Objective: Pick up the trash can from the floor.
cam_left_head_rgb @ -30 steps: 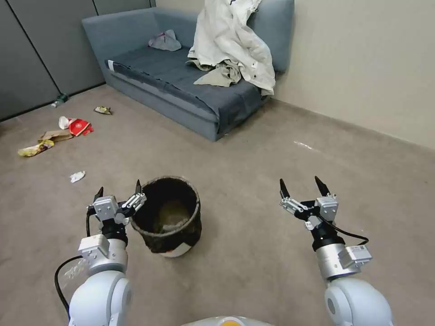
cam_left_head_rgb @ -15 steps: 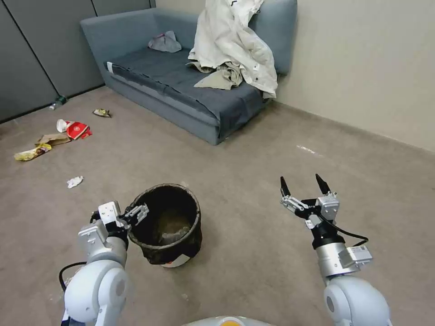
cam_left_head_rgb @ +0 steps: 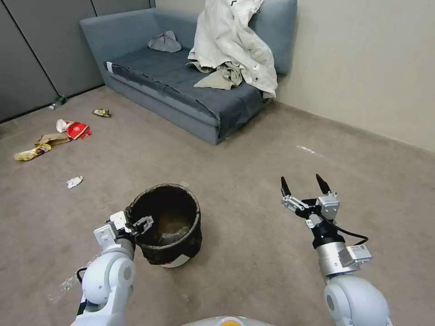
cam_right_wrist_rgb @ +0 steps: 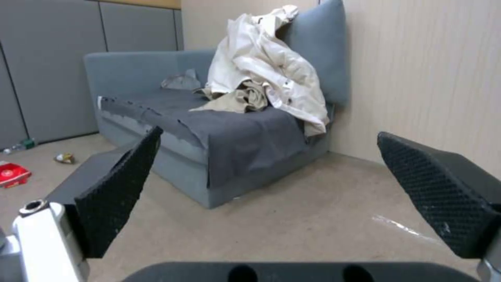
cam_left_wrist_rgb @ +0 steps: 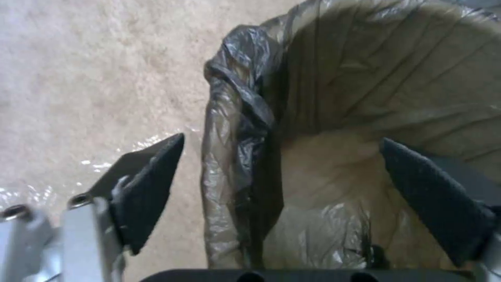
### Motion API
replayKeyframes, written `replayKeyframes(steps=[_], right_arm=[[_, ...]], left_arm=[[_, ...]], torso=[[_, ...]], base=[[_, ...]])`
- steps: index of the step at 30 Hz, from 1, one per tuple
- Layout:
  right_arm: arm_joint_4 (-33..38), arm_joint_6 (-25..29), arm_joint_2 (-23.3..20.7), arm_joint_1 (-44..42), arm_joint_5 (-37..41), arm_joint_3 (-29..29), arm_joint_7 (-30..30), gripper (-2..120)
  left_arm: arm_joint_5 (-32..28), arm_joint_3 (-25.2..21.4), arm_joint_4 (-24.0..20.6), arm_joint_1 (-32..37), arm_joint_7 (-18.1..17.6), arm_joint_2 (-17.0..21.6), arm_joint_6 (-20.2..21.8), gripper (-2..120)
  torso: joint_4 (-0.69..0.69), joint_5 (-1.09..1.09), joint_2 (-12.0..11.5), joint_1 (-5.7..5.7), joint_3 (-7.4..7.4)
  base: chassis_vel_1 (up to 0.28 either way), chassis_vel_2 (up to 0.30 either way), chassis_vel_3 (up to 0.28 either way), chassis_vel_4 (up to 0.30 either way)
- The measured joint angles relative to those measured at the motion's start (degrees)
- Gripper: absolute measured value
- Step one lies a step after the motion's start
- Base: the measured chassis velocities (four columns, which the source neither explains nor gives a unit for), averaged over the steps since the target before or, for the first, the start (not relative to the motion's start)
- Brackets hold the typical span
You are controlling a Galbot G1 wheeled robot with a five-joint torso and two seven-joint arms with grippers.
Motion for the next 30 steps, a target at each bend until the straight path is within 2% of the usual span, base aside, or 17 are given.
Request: replayKeyframes(steps=[2,10,11,18,19,23,30], right_arm=[[-0.1,0.0,0.0,0.1,0.0,0.0,0.0,100],[-1.1,0.4,0.0,0.5,0.0,-0.1,0.0,100],[-1.1,0.4,0.0,0.5,0.0,-0.1,0.0,100],[-1.4,0.5,0.0,0.8,0.0,-0.3,0.0,100],[-1.4,0.5,0.0,0.8,0.0,-0.3,0.0,100],[-1.4,0.7,-0.1,0.7,0.2,-0.3,0.0,100],[-1.3,0.9,-0.2,0.4,0.3,-0.2,0.1,100]], left_arm=[[-0.6,-0.1,0.1,-0.1,-0.2,0.0,0.2,85],[-2.3,-0.5,1.8,-0.3,-1.1,-0.5,0.6,52],[-2.3,-0.5,1.8,-0.3,-1.1,-0.5,0.6,52],[-2.7,-1.0,2.7,-0.3,-1.5,-0.6,-0.1,25],[-2.7,-1.0,2.7,-0.3,-1.5,-0.6,-0.1,25],[-2.7,-1.0,2.9,-0.3,-1.5,-0.7,-1.2,5],[-2.7,-1.2,2.4,0.1,-1.4,-0.7,-2.5,2]], torso=[[0.0,0.0,0.0,0.0,0.0],[0.0,0.0,0.0,0.0,0.0],[0.0,0.0,0.0,0.0,0.0],[0.02,0.02,0.0,0.0,0.0],[0.02,0.02,0.0,0.0,0.0],[0.0,0.0,0.0,0.0,0.0],[0.0,-0.04,0.0,0.0,0.0]], base=[[0.0,0.0,0.0,0.0],[0.0,0.0,0.0,0.0],[0.0,0.0,0.0,0.0],[0.0,0.0,0.0,0.0],[0.0,0.0,0.0,0.0],[0.0,0.0,0.0,0.0],[0.0,0.0,0.0,0.0]])
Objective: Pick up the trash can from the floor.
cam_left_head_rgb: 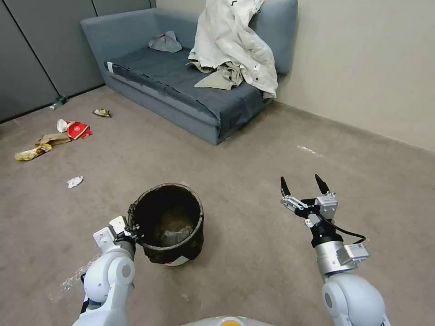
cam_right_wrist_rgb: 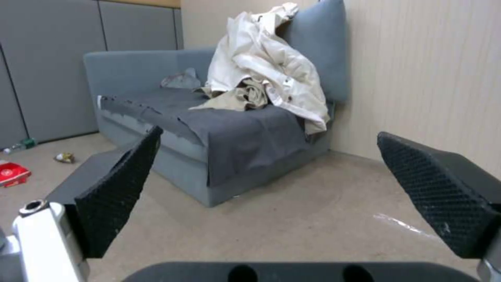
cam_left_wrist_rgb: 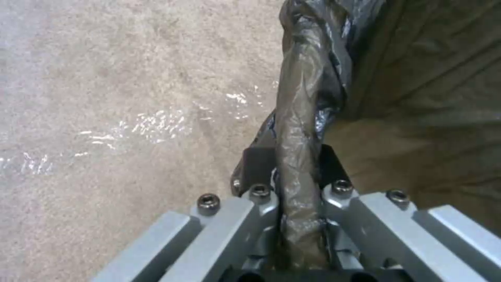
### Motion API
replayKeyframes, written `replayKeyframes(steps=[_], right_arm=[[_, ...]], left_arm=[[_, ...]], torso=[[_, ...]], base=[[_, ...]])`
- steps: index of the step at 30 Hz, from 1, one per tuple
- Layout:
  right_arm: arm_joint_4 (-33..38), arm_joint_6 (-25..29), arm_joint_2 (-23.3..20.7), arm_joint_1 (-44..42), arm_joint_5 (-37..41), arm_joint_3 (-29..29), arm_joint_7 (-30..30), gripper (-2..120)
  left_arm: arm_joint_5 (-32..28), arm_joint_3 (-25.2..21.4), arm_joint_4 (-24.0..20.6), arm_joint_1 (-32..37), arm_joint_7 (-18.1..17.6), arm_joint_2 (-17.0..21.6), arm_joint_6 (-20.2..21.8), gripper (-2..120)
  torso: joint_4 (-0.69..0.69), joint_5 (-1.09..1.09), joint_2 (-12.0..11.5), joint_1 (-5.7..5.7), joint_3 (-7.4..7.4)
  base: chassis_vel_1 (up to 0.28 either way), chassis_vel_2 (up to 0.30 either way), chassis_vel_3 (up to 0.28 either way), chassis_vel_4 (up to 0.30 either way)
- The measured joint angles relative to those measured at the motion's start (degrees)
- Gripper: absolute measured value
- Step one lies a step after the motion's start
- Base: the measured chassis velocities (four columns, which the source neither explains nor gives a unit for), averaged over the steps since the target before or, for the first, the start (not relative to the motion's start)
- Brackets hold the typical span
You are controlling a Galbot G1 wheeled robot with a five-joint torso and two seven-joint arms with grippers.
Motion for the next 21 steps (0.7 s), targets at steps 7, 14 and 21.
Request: replayKeyframes(steps=[7,14,21], right_arm=[[0.5,0.1,-0.1,-0.2,0.1,0.1,0.1,100],[0.9,0.1,-0.3,-0.4,0.1,0.2,0.2,100],[1.5,0.0,-1.0,-0.8,0.1,0.8,0.2,100]], left_arm=[[-2.1,-1.5,-6.1,1.0,-0.3,0.7,-0.3,2],[-8.3,-3.7,-15.3,2.3,-1.7,1.7,1.5,2],[-13.6,-5.7,-21.1,3.5,-3.1,2.9,3.6,2]], torso=[[0.0,0.03,0.0,0.0,0.0],[0.01,0.05,0.0,0.0,0.0],[0.01,0.05,0.0,0.0,0.0]], base=[[0.0,0.0,0.0,0.0],[0.0,0.0,0.0,0.0],[0.0,0.0,0.0,0.0]])
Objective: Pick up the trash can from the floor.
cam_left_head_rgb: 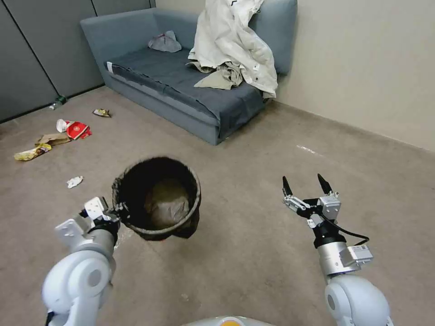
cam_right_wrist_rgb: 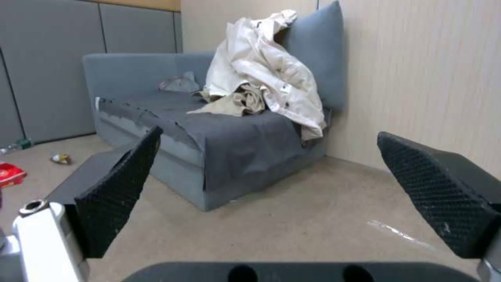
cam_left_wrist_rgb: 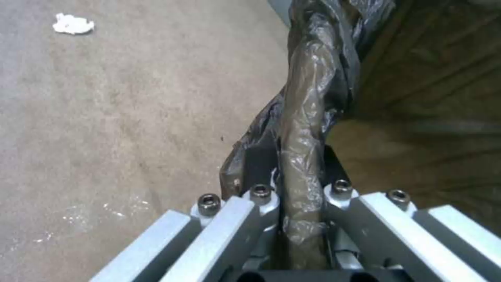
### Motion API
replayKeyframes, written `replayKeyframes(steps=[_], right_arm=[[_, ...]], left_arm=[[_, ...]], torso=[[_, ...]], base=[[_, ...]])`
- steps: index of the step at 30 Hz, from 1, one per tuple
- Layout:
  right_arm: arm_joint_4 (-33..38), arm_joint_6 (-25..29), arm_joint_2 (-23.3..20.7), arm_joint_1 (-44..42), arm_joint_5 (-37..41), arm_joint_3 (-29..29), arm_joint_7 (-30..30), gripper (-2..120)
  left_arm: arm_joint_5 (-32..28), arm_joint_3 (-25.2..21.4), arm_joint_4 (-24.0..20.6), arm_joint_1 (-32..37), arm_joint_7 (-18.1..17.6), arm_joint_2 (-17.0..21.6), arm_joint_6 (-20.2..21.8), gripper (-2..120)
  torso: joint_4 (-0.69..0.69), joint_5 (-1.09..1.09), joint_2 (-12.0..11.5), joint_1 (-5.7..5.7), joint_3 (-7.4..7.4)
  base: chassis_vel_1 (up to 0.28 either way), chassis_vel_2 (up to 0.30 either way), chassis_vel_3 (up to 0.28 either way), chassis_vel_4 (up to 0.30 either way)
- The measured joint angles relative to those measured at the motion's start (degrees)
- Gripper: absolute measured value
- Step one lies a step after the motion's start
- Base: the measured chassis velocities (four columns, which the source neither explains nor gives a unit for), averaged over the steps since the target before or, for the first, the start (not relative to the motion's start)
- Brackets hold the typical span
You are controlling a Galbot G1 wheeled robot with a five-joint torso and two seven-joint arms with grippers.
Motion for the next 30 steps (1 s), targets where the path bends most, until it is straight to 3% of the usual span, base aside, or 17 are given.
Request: replayKeyframes(steps=[30], right_arm=[[1.0,-0.4,0.9,-1.5,-1.1,-0.4,0.3,100]], left_arm=[[0.0,1.7,0.2,1.8,-0.5,-0.7,0.1,2]], torso=[[0.0,-0.01,0.0,0.0,0.0]], base=[[0.0,0.0,0.0,0.0]])
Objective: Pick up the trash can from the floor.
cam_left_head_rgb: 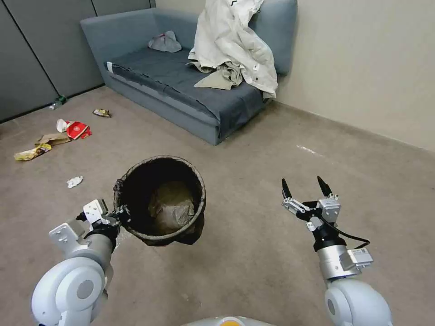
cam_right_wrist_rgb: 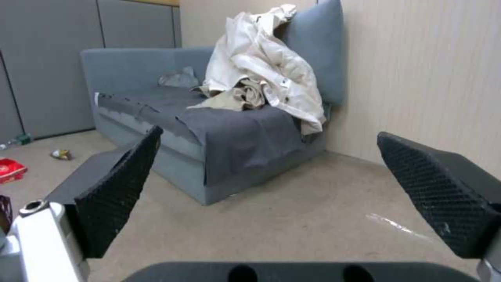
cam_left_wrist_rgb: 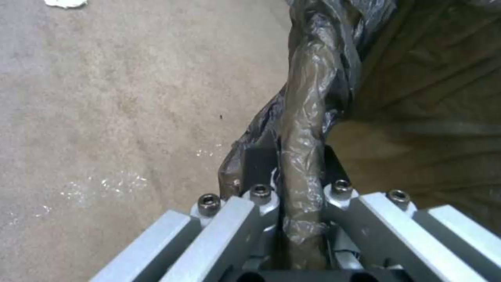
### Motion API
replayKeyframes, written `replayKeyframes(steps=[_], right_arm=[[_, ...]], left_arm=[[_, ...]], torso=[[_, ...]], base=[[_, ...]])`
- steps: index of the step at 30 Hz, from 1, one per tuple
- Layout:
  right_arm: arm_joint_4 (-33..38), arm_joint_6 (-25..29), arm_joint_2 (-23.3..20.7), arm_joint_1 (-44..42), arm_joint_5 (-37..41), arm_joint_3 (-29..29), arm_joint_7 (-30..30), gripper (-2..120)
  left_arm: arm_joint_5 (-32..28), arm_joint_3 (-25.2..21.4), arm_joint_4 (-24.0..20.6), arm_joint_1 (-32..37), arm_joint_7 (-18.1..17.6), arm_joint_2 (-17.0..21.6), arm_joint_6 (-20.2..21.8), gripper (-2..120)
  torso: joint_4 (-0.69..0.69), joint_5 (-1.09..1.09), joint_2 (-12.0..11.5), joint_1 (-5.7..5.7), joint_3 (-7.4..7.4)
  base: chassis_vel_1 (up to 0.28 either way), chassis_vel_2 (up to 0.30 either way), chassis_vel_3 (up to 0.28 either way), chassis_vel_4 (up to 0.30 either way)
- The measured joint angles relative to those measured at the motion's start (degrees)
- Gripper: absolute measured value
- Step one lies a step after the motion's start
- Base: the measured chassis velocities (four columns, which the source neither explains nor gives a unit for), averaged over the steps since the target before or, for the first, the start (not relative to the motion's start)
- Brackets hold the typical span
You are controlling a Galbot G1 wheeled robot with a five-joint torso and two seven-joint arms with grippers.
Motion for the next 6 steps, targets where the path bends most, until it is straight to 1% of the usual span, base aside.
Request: replayKeyframes(steps=[6], right_arm=[[0.2,0.0,-0.2,-0.4,0.2,0.5,0.1,100]], left_arm=[[0.1,0.2,-0.1,0.1,0.0,-0.1,0.0,2]], torso=[[-0.01,0.0,0.0,0.0,0.0]], base=[[0.0,0.0,0.0,0.0]])
